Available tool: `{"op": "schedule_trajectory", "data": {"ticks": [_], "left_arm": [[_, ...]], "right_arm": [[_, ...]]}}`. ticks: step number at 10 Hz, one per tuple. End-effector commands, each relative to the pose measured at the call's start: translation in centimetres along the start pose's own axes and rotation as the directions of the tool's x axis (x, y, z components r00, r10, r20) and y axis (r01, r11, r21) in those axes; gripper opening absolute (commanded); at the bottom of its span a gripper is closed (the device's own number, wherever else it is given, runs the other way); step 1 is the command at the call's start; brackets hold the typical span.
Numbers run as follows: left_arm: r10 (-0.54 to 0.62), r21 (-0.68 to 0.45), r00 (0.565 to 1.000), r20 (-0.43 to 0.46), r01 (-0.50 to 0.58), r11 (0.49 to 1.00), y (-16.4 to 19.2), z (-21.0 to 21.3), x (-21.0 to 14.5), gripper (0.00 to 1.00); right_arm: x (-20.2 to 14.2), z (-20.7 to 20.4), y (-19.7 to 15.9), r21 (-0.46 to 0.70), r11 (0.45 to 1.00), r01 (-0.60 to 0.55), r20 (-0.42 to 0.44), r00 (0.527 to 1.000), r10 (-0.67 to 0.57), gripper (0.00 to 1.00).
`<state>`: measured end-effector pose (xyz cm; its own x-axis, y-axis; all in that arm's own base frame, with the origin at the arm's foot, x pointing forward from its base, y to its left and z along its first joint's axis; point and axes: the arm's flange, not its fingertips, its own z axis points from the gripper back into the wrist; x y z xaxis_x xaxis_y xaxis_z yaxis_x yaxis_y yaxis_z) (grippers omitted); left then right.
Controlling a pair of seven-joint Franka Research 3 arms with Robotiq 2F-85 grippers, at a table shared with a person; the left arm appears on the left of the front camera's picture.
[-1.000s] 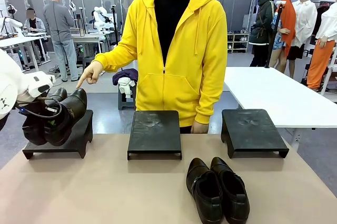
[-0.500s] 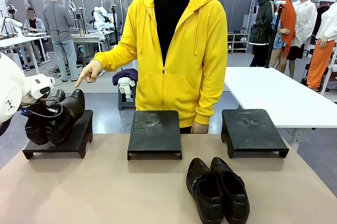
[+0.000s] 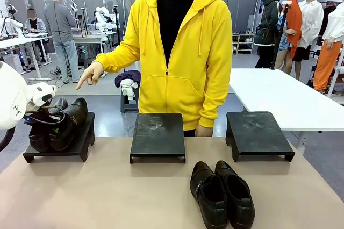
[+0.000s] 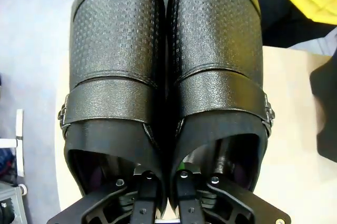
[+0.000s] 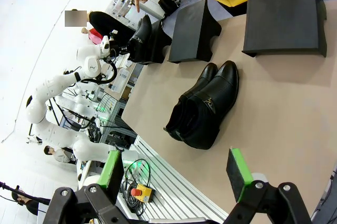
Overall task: Place the shoes on the stand as instructed by the person.
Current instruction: Pick up one pair of Shoes and place it on the Shoes Stand indicated by the person.
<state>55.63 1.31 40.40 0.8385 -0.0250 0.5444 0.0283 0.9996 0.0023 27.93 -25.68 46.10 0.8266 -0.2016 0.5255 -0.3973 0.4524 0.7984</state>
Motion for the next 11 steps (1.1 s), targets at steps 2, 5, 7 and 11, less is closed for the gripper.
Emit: {"op": "schedule_trajectory", "data": {"ticks": [2,5,7,11], "left_arm": [[-0.022,-0.029,0.999,0.034,0.023,0.999,0.8,-0.3,1.3,0.08],[-0.041,-0.015,0.999,0.021,0.041,0.999,0.7,0.1,1.6,0.43],[-0.037,-0.004,0.999,0.018,0.037,0.999,0.7,0.5,1.9,0.78],[-0.04,-0.011,0.999,-0.001,0.04,0.999,0.3,1.6,2.0,0.86]], "right_arm": [[0.0,0.0,0.1,0.012,1.0,-0.016,0.01,1.0,0.016,1.0],[0.0,0.0,0.1,0.012,1.0,-0.016,0.01,1.0,0.016,1.0],[0.0,0.0,0.1,0.012,1.0,-0.016,0.01,1.0,0.016,1.0],[0.0,0.0,0.1,0.012,1.0,-0.016,0.01,1.0,0.016,1.0]]}}
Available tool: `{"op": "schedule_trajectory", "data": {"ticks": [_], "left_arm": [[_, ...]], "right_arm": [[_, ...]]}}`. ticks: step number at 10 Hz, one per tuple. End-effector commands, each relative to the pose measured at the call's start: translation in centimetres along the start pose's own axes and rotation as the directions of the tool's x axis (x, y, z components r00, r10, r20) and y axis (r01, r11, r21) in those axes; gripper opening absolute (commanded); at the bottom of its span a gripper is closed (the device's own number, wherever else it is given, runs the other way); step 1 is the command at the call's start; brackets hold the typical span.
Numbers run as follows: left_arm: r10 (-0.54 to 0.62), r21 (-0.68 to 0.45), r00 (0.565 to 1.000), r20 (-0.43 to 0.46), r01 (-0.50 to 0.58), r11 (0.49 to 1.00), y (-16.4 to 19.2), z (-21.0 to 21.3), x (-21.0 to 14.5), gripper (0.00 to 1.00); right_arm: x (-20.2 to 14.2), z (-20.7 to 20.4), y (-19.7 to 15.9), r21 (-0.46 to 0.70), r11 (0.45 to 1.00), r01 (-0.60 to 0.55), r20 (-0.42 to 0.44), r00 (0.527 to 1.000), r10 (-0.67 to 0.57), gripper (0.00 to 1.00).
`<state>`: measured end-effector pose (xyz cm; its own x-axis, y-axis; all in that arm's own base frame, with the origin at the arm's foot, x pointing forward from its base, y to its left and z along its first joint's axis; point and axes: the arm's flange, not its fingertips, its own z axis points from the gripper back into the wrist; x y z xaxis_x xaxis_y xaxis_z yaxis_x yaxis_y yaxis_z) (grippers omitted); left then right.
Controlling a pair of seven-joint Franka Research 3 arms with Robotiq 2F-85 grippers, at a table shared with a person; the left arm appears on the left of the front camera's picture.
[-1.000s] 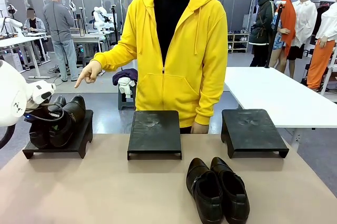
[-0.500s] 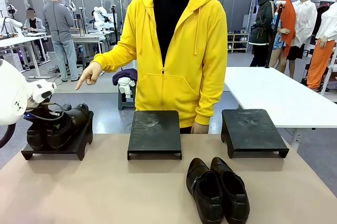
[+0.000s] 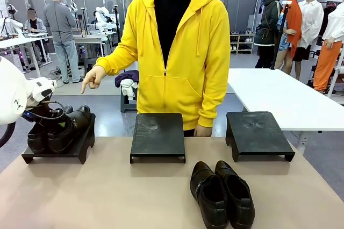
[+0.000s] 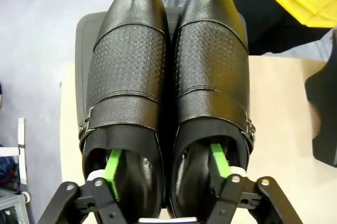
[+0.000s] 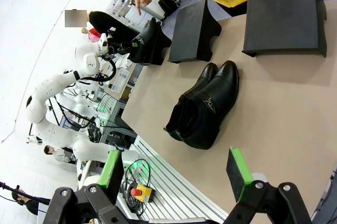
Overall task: Place the shoes on the stand as instructed by the person.
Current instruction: Pick up one pair of Shoes and place it on the Shoes Stand indicated by the person.
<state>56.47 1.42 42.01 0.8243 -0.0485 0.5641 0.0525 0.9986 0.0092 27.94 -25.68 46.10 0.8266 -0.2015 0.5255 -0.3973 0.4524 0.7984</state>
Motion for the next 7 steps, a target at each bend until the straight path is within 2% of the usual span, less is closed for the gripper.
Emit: {"op": "schedule_trajectory", "data": {"ticks": [1,2,7], "left_arm": [[-0.015,0.008,1.0,-0.023,0.015,1.0,0.0,1.0,0.4,0.95],[-0.031,-0.017,1.0,0.001,0.031,0.999,-0.2,1.3,0.1,1.0],[-0.005,0.001,1.0,-0.002,0.005,1.0,-0.1,0.2,0.1,1.0]], "right_arm": [[0.0,0.0,0.1,0.012,1.0,-0.016,0.01,1.0,0.016,1.0],[0.0,0.0,0.1,0.012,1.0,-0.016,0.01,1.0,0.016,1.0],[0.0,0.0,0.1,0.012,1.0,-0.016,0.01,1.0,0.016,1.0]]}}
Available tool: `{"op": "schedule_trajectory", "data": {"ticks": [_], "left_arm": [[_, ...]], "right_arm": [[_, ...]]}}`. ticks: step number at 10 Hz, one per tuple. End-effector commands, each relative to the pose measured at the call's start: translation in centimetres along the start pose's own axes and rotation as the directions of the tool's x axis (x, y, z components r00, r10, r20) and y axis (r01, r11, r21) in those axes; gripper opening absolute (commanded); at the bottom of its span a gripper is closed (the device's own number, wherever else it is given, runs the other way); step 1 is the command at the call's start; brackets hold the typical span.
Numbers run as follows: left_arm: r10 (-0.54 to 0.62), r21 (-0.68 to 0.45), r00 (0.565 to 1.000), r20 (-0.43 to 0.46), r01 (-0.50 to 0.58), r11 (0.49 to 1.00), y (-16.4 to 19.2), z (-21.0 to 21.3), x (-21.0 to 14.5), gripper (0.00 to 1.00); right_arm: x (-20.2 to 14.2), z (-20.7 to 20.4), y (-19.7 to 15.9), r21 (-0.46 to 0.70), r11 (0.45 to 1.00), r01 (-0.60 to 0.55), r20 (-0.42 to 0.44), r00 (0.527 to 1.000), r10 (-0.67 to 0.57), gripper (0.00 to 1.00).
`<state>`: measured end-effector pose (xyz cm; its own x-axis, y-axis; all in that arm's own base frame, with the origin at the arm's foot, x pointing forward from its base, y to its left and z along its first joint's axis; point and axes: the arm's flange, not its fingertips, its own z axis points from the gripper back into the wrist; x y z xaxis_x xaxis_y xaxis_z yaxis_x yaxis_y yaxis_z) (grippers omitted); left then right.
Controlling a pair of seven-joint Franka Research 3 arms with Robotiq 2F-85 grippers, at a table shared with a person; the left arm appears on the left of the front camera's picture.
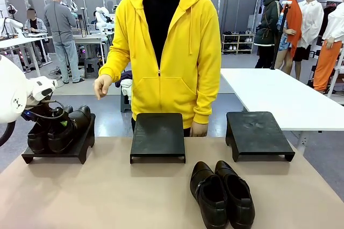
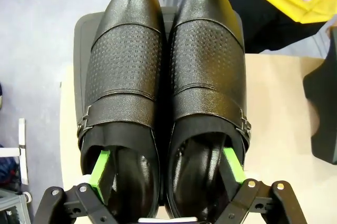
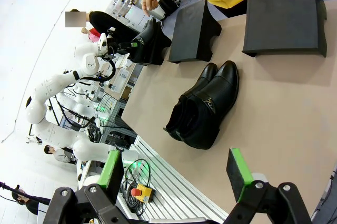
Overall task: Place the shoes on the stand as instructed by the person.
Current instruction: Pick up one pair of Shoes and place it on the Shoes Stand indicated by the person, then pick up another pair of Shoes and place it on the Shoes Stand indicated by the person.
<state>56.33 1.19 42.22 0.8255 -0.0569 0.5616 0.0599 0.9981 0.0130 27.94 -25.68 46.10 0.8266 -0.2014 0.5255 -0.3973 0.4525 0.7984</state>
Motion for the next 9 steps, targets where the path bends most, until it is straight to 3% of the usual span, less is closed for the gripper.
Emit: {"op": "schedule_trajectory", "data": {"ticks": [1,8,9], "left_arm": [[0.003,0.002,1.0,0.001,-0.003,1.0,0.2,0.0,0.1,1.0],[0.0,0.0,1.0,0.0,0.0,1.0,0.0,0.0,0.0,1.0],[0.004,-0.019,1.0,-0.013,-0.004,1.0,0.5,3.0,1.6,1.0]], "right_arm": [[0.0,0.0,0.1,0.012,1.0,-0.016,0.01,1.0,0.016,1.0],[0.0,0.0,0.1,0.012,1.0,-0.016,0.01,1.0,0.016,1.0],[0.0,0.0,0.1,0.012,1.0,-0.016,0.01,1.0,0.016,1.0]]}}
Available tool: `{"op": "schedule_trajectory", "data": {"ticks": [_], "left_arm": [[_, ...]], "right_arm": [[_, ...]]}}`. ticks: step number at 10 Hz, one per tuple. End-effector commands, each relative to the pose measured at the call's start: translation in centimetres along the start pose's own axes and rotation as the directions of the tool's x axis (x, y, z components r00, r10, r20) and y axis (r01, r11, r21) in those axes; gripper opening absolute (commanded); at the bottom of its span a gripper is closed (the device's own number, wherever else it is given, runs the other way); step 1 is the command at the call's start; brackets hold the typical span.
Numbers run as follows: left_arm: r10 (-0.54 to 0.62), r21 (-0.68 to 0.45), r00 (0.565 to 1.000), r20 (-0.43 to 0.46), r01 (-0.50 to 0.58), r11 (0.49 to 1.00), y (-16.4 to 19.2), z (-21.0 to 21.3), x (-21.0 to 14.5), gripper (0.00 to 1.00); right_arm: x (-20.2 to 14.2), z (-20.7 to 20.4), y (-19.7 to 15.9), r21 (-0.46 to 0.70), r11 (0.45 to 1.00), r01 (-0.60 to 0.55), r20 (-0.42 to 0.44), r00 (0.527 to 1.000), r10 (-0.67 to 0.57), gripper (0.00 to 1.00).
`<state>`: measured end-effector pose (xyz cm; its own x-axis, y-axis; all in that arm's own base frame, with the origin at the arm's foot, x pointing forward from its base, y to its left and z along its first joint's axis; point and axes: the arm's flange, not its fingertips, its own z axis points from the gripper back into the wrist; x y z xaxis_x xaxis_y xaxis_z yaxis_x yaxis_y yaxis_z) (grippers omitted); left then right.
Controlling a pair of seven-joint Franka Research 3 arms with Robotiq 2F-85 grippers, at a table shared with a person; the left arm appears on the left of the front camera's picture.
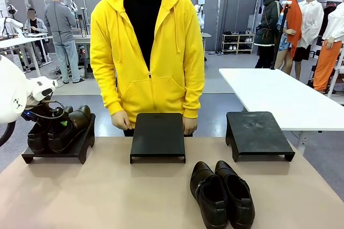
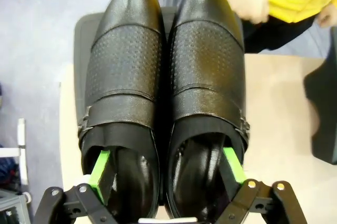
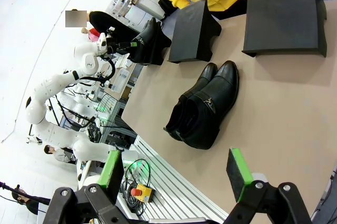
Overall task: Place the shoes on the stand as instructed by the person.
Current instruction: Pick up another pair of Shoes and place it on the Shoes Stand indicated by the person.
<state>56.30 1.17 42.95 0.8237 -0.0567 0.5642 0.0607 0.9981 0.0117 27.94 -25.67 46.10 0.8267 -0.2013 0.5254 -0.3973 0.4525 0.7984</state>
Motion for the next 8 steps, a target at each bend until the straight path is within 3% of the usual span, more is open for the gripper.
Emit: {"op": "schedule_trajectory", "data": {"ticks": [1,3,5,7,8], "left_arm": [[0.024,-0.049,0.999,-0.034,-0.026,0.998,1.6,5.3,2.1,1.0],[0.062,-0.197,0.995,-0.079,-0.077,0.977,4.7,12.5,2.8,1.0],[0.085,-0.335,0.986,-0.146,-0.13,0.933,8.5,18.0,1.0,1.0],[0.104,-0.522,0.962,-0.252,-0.225,0.823,12.9,21.2,-2.6,1.0],[0.104,-0.637,0.953,-0.283,-0.268,0.723,15.6,22.4,-5.5,1.0]], "right_arm": [[0.0,0.0,0.1,0.012,1.0,-0.016,0.01,1.0,0.016,1.0],[0.0,0.0,0.1,0.012,1.0,-0.016,0.01,1.0,0.016,1.0],[0.0,0.0,0.1,0.012,1.0,-0.016,0.01,1.0,0.016,1.0],[0.0,0.0,0.1,0.012,1.0,-0.016,0.01,1.0,0.016,1.0],[0.0,0.0,0.1,0.012,1.0,-0.016,0.01,1.0,0.016,1.0]]}}
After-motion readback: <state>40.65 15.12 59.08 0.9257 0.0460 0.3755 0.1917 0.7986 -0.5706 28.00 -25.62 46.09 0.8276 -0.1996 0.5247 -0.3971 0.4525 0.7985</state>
